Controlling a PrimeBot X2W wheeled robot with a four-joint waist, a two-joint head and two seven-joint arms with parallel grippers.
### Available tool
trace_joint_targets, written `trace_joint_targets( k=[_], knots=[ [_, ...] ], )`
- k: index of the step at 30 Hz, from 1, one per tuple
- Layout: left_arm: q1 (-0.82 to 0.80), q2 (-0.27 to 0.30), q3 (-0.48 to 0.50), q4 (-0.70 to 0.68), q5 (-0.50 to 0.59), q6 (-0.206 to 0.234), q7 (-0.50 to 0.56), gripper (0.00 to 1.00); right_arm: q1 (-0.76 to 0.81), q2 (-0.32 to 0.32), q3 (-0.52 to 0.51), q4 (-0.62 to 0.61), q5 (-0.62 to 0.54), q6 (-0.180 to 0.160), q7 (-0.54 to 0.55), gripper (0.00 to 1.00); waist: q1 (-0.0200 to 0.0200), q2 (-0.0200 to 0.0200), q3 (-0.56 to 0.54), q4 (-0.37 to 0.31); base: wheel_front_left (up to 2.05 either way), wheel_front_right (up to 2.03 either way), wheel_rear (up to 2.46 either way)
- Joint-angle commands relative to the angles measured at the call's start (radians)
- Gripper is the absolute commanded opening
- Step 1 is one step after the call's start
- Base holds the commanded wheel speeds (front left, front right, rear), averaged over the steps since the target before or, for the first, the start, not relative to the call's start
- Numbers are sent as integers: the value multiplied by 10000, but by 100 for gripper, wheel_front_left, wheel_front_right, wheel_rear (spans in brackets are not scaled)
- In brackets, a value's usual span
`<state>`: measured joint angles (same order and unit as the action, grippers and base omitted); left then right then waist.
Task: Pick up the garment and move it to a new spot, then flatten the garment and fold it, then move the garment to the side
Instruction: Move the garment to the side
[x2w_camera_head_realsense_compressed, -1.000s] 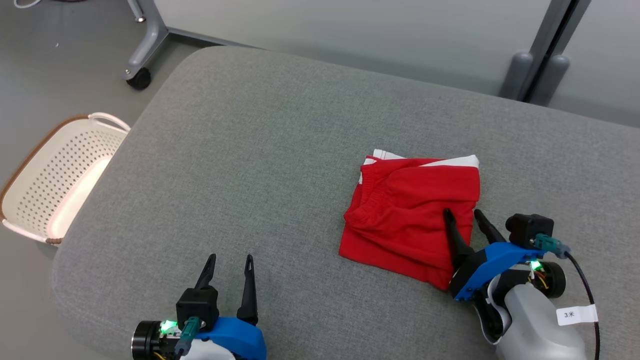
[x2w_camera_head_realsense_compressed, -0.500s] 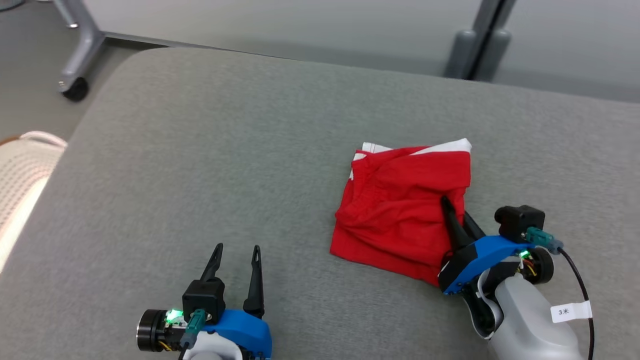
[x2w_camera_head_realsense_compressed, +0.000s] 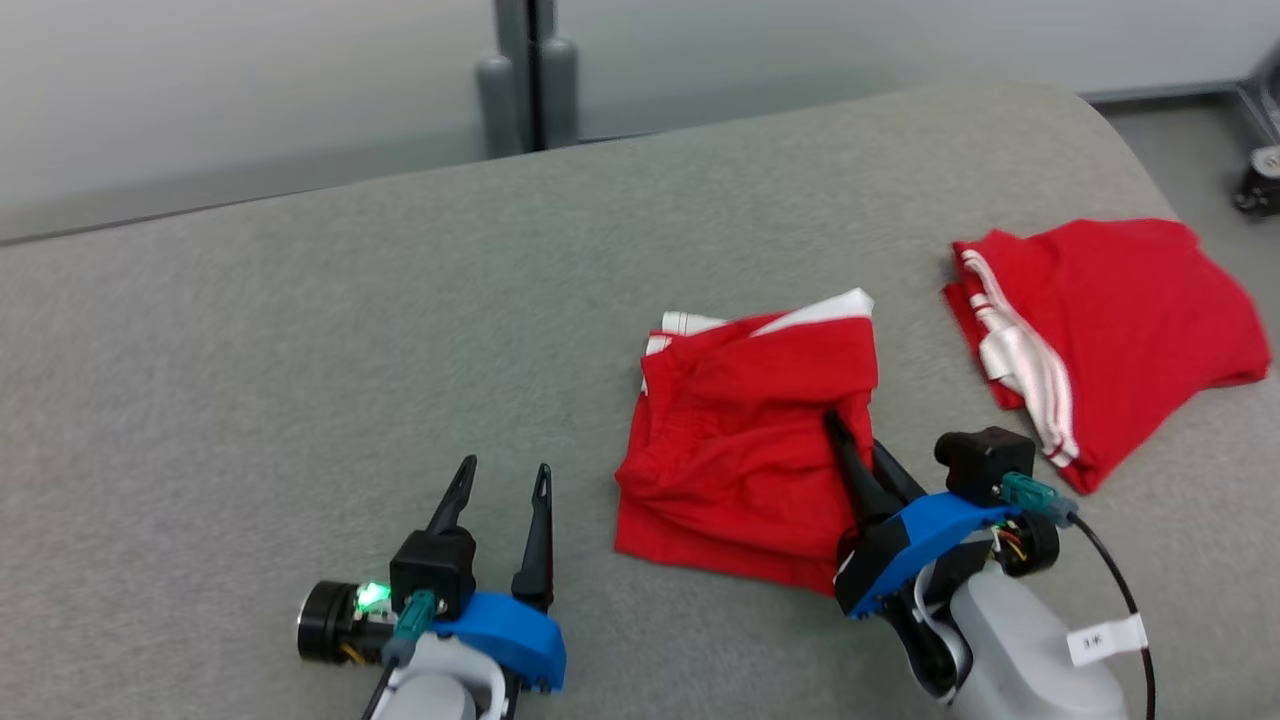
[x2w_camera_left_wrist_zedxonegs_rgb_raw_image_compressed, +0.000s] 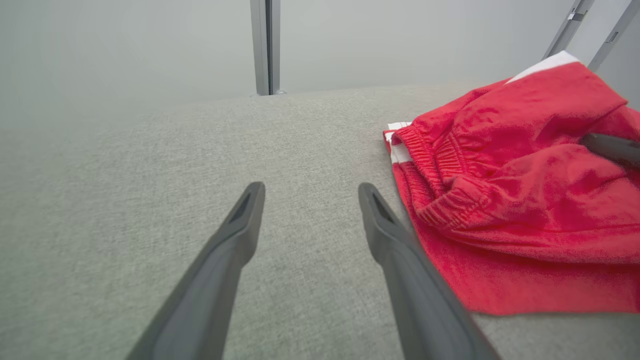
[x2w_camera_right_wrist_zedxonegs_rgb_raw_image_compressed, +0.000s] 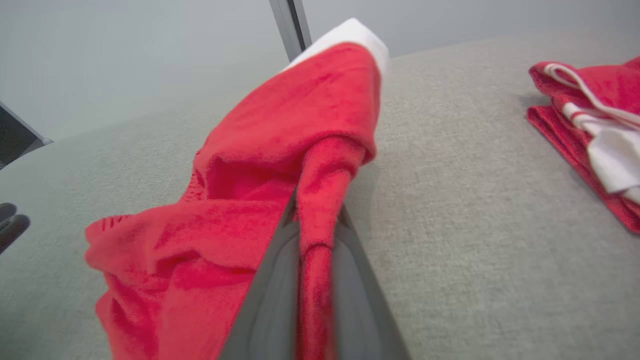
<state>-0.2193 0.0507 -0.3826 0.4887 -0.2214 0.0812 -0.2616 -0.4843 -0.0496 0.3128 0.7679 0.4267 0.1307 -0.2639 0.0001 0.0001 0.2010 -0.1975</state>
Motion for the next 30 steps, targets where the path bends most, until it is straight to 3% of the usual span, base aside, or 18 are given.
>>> trace_joint_targets(
  k=[1, 7, 13, 23, 30],
  knots=[
    [-171, -1, -18, 37, -14, 28, -41, 100, 146, -30, 142, -103, 121, 1, -7, 0, -1, -1, -577, -1078, 0, 0, 0],
    [-390, 1, -110, -4, 57, -52, -41, 100, 168, -26, 351, -311, 68, 2, -7, 0, -1, -1, -332, -1834, 0, 0, 0],
    [-513, 15, -295, 98, 78, -136, -41, 100, -347, -262, 304, 1, -751, 1, -5, 0, -1, -1, -30, -1810, 0, 0, 0],
    [-602, 5, -322, 281, 116, -172, -41, 100, -2262, -2734, 111, 1960, -2513, -1, -7, 0, -1, -1, 589, -269, 0, 0, 0],
    [-547, -1, -251, 211, 108, -156, -40, 100, -3374, -4530, -1127, 3710, -3641, -1, 17, 0, -1, -1, 896, 786, 0, 0, 0]
  ],
)
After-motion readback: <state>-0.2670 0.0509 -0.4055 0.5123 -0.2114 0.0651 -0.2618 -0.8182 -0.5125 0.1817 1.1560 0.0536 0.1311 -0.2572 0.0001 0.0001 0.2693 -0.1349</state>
